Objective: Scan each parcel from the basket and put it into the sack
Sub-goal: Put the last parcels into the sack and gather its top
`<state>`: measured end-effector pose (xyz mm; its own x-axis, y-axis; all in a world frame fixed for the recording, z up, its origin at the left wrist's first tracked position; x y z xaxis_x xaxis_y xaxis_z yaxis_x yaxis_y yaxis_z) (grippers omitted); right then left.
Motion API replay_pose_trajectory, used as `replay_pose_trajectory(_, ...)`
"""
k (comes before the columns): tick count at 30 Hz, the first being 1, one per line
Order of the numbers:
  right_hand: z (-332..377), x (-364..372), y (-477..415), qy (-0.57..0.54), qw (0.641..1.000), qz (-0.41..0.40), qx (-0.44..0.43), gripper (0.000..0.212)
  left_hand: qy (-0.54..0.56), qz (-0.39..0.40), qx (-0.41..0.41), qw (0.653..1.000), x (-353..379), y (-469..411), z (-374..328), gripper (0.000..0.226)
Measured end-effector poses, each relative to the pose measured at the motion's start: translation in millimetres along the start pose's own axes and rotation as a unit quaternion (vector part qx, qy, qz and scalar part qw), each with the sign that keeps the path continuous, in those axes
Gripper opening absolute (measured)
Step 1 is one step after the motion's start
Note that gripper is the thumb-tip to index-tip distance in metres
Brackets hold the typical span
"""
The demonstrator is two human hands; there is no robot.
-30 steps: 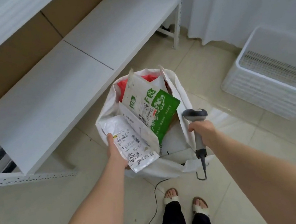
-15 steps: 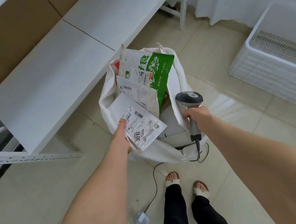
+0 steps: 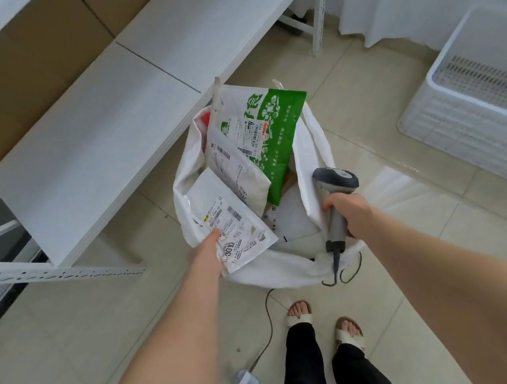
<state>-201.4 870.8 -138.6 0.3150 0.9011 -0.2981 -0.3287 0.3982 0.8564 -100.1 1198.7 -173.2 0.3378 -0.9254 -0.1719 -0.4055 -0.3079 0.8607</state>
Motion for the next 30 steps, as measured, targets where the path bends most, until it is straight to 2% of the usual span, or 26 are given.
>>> replay_pose_trajectory(3, -4.4, 6.9, -0.2, 0.010, 1.000, 0.011, 0.003, 0.014, -0.015, 0.054, -0.045, 0.997, 14.6, 61.1, 9.6, 0.034)
replay_pose_trajectory(6, -6.2, 11.3, 4.9, 0.015, 1.000, 0.026, -0.004, 0.012, -0.046, 0.104, -0.104, 0.988, 22.5, 80.8, 35.2, 0.045)
replay_pose_trajectory(8, -7.1, 12.3, 6.1, 0.018, 0.999, 0.033, -0.010, 0.013, -0.066, 0.124, -0.113, 0.984, 24.4, 87.9, 45.2, 0.047)
replay_pose_trajectory(10, -5.4, 12.0, 9.4, 0.024, 0.999, 0.039, -0.016, 0.012, -0.067, 0.112, -0.104, 0.986, 23.6, 89.4, 48.2, 0.047)
replay_pose_trajectory(13, -2.7, 14.9, 18.0, 0.029, 0.998, 0.061, -0.014, 0.018, -0.056, 0.061, -0.065, 0.994, 13.3, 87.4, 40.7, 0.063)
replay_pose_trajectory(17, -0.4, 6.6, 26.0, 0.046, 0.996, 0.064, -0.032, 0.037, -0.034, 0.012, -0.049, 0.998, 0.3, 90.7, 35.8, 0.057)
replay_pose_trajectory(20, -12.6, 1.7, 33.3, 0.043, 0.996, 0.076, -0.011, 0.021, -0.020, -0.003, -0.064, 0.998, -6.7, 94.4, 36.2, 0.054)
replay_pose_trajectory(24, -24.0, 8.0, 37.3, 0.008, 0.995, 0.096, 0.005, 0.030, 0.001, -0.005, -0.098, 0.995, -17.6, 100.5, 34.6, 0.054)
replay_pose_trajectory(28, -17.7, 13.1, 33.4, 0.005, 0.996, 0.083, -0.023, 0.015, -0.013, 0.067, -0.108, 0.992, -16.5, 103.8, 22.1, 0.039)
replay_pose_trajectory(30, -14.1, 10.7, 34.5, 0.001, 0.997, 0.074, -0.034, 0.017, 0.008, 0.126, -0.088, 0.988, -7.8, 108.0, 6.8, 0.034)
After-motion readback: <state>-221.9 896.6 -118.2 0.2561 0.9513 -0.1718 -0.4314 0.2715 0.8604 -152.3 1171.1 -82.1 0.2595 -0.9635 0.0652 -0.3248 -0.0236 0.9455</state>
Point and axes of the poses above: each hand's wrist, its own y-axis away from the middle knuckle, its own x-axis out of the palm, z = x × y, the point moved 8 cm from there along -y, towards the middle knuckle, and after that the axes turned 13 degrees about y, right-handed, at the moved point
